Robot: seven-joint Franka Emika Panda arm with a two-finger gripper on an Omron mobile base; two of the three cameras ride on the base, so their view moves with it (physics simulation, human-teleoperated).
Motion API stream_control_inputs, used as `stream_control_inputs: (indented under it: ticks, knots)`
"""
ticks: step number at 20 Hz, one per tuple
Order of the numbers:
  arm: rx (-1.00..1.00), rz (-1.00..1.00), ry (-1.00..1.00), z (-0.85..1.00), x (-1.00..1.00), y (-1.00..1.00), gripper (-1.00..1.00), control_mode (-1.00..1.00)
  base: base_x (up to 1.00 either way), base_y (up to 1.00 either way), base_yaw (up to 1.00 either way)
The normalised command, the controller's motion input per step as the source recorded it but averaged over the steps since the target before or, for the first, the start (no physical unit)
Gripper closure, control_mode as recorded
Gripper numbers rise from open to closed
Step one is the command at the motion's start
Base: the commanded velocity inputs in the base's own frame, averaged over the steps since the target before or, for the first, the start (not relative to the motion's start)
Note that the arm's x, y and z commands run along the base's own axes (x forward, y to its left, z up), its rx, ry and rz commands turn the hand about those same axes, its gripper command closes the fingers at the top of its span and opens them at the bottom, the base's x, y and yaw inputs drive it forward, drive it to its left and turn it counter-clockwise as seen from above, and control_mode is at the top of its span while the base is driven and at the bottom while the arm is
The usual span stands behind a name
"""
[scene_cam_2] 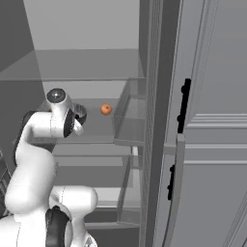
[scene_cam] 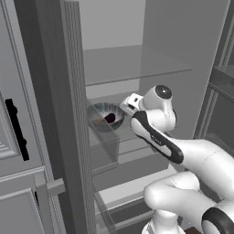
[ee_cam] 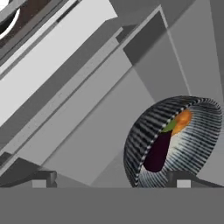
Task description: Pick the chicken drumstick and eggplant from their plates and place them in the bowl. Then put the bowl in the fridge.
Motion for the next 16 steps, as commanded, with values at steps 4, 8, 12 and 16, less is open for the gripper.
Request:
stream_control_inputs:
  ticks: [4,8,12,16]
  knots:
    - [0.03,0.00,0.05,0.66,-1.00,-0.06,-1.00,-1.00,0.00,0.00,0.00]
    - [0.01,0.00,0.13,0.53,-1.00,0.00,-1.00,-1.00,0.00,0.00,0.00]
    - [0.00,0.00,0.13,0.52,-1.00,-0.06,-1.00,-1.00,0.00,0.00,0.00]
    - [0.00,0.00,0.10,0.34,-1.00,-0.09,-1.00,-1.00,0.00,0.00,0.00]
